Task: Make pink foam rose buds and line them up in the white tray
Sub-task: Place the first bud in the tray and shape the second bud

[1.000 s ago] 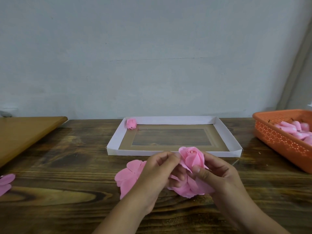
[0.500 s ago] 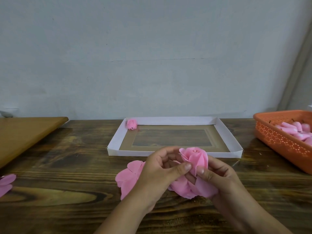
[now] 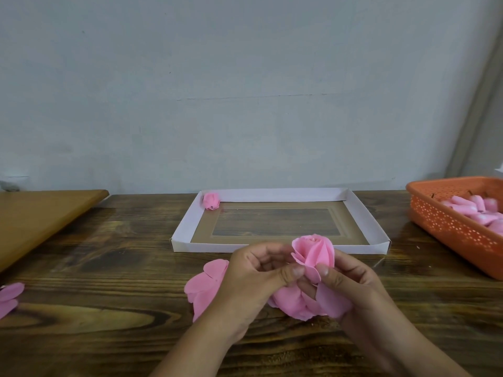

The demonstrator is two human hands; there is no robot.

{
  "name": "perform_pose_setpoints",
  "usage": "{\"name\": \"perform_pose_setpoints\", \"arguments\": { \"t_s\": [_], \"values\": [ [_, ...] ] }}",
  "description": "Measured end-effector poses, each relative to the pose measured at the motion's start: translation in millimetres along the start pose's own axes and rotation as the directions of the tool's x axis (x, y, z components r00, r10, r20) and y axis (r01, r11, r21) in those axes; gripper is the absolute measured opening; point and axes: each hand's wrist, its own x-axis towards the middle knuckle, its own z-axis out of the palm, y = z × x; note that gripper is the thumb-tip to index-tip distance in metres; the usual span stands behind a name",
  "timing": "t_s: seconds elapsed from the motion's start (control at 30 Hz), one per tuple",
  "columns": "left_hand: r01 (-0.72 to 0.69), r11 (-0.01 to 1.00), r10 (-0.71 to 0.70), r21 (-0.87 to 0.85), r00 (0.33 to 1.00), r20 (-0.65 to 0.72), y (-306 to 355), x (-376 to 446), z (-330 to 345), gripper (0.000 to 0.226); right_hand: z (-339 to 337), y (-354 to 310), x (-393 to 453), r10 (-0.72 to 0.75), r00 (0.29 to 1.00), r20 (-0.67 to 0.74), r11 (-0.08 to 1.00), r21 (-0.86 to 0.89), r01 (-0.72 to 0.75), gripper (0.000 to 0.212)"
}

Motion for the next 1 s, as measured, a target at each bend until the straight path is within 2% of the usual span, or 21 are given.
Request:
{"name": "perform_pose_setpoints", "arguments": {
  "t_s": [0.1, 0.17, 0.3, 0.37, 0.5, 0.57, 0.77, 0.9, 1.0],
  "values": [
    [0.001, 1.000, -0.001, 0.007, 1.000, -0.025, 1, -1, 1, 0.036, 1, 0, -1, 0.020, 1.000, 0.013, 1.000, -0.002, -0.020, 0.065],
    [-0.006, 1.000, 0.006, 0.011, 1.000, -0.026, 2, -1, 1, 0.034, 0, 0, -1, 0.023, 1.000, 0.007, 1.000, 0.002, -0.023, 0.069],
    [-0.034, 0.999, 0.034, -0.001, 0.999, -0.021, 2, -2, 2, 0.029, -1, 2, 0, 0.017, 1.000, -0.009, 1.000, -0.012, -0.017, 0.046],
    [-0.055, 0.998, 0.055, -0.003, 0.998, -0.006, 3, -2, 2, 0.026, -2, 3, 0, 0.016, 1.000, -0.016, 0.999, -0.047, -0.017, 0.045],
    [-0.140, 0.983, 0.143, 0.117, 0.990, -0.017, 5, -1, 1, 0.047, -2, 3, 0, 0.030, 0.999, -0.023, 0.998, -0.050, -0.031, 0.044],
    [-0.186, 0.966, 0.190, 0.182, 0.982, -0.006, 6, -1, 0, 0.049, -2, 3, -1, 0.040, 0.999, -0.008, 0.997, -0.061, -0.040, 0.043],
    [-0.271, 0.924, 0.261, 0.271, 0.963, 0.071, 10, -3, -7, 0.022, -1, 2, -1, 0.072, 0.997, 0.014, 0.994, -0.084, -0.070, 0.048],
    [-0.271, 0.911, 0.246, 0.310, 0.962, 0.118, 12, -3, -11, 0.017, -1, 3, -2, 0.074, 0.997, 0.015, 0.988, -0.136, -0.071, 0.045],
    [-0.286, 0.893, 0.253, 0.346, 0.957, 0.139, 14, -3, -12, 0.012, -2, 4, -2, 0.078, 0.997, 0.018, 0.992, -0.105, -0.076, 0.045]
  ]
}}
